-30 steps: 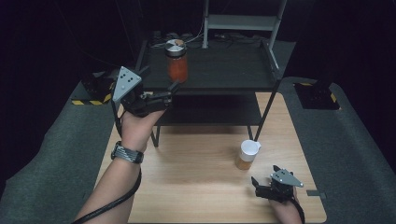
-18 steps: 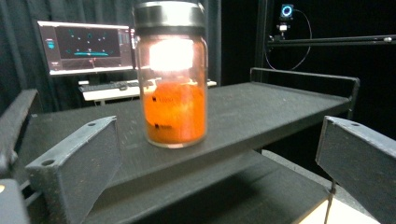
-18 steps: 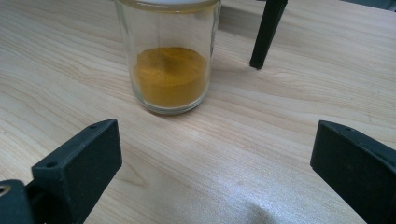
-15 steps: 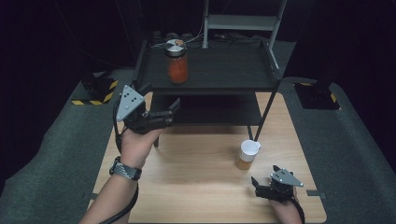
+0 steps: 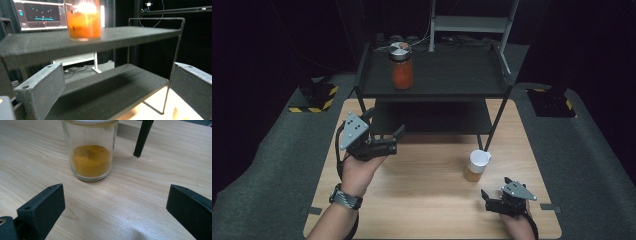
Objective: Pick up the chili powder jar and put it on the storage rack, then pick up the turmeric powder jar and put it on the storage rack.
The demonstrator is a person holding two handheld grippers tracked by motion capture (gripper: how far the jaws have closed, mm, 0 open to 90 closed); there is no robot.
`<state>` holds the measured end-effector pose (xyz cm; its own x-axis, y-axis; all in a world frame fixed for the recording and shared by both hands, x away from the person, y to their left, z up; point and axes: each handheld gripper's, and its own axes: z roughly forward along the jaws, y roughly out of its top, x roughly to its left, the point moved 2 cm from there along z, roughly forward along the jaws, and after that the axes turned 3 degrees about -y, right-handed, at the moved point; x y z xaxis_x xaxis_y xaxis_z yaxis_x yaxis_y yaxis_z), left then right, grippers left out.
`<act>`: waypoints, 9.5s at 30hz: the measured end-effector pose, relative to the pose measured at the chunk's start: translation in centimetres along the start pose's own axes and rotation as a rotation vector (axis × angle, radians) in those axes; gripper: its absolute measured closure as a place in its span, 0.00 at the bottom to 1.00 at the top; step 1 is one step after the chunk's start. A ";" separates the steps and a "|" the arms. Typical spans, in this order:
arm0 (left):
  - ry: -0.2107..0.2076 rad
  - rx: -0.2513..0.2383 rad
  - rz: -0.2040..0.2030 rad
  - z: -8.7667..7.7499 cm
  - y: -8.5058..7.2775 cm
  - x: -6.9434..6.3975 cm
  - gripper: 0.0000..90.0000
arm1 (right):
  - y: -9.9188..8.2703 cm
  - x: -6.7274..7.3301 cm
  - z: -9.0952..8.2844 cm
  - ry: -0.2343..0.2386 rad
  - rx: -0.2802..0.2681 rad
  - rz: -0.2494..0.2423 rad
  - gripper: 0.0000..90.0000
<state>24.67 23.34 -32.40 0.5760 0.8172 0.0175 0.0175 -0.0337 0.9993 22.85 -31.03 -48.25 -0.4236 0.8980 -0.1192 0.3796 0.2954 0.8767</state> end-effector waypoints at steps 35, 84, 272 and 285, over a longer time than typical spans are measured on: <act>-0.003 0.220 -0.067 -3.1 -11.4 0.5 0.00 | 0.1 0.4 0.0 -0.012 0.005 -0.015 0.01; 0.040 0.536 0.047 -1.6 -15.5 -1.0 0.00 | 0.1 1.1 -0.1 -0.044 0.004 -0.035 0.01; -0.037 0.570 0.131 -1.3 -15.2 -1.1 0.01 | 13.7 3.7 -6.5 0.120 -0.587 0.039 0.33; -0.040 0.566 0.124 -1.4 -15.3 -1.0 0.01 | 16.5 3.3 -6.1 0.120 -0.618 0.049 0.33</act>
<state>22.67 23.80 -47.62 0.6316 0.7657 0.1215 0.3759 -0.4395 0.8158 22.72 -25.14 -31.37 -0.5206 0.8523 -0.0502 -0.1292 -0.0205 0.9914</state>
